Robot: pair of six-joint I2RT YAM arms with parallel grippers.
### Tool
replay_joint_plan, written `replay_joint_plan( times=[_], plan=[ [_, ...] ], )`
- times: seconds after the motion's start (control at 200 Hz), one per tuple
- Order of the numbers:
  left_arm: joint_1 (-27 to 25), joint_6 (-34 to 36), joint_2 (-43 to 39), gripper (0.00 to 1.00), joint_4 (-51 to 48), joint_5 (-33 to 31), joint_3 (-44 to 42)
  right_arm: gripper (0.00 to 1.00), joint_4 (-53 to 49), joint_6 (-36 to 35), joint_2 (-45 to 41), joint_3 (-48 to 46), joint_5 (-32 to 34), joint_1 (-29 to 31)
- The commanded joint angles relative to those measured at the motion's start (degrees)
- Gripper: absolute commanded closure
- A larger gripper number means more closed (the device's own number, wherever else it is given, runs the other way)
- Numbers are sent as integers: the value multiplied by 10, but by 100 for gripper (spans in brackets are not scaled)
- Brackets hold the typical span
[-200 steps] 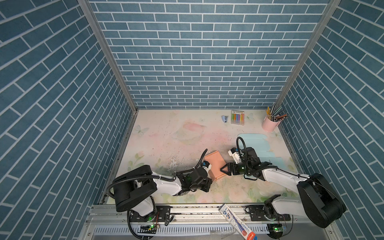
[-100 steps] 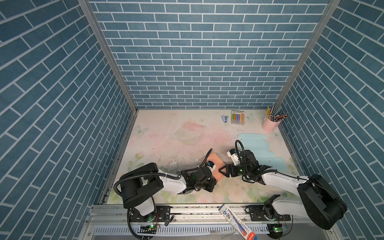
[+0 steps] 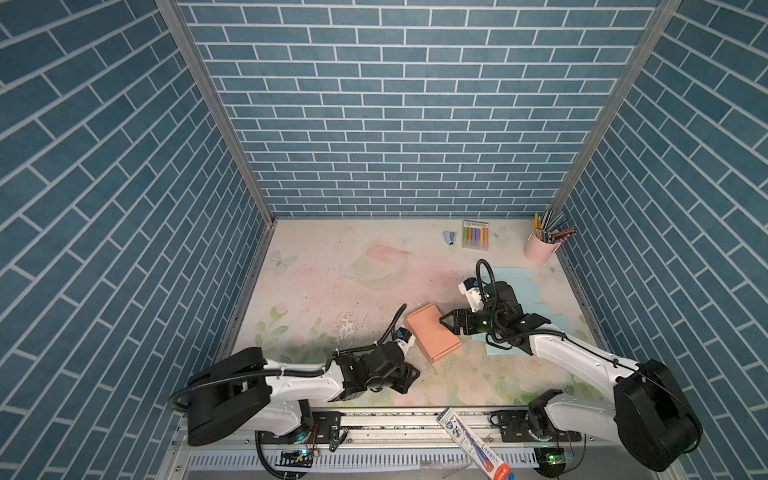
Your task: Fold the paper box
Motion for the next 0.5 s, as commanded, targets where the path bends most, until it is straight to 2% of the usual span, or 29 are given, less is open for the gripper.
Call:
replay_joint_plan(
  times=[0.0,0.125,0.225,0.365,0.495],
  plan=[
    [50,31,-54,65,-54,5,24,17,-73,-4,-63,-15,24,3],
    [163,87,-57,48,-54,84,61,16,-122,41,-140,-40,38,34],
    [220,141,-13,38,-82,113,128,16,-160,82,-194,-54,54,71],
    [277,183,69,35,-86,141,196,16,-150,135,-244,-99,32,91],
    [303,188,133,35,-42,177,224,16,-99,162,-240,-141,2,98]
  ],
)
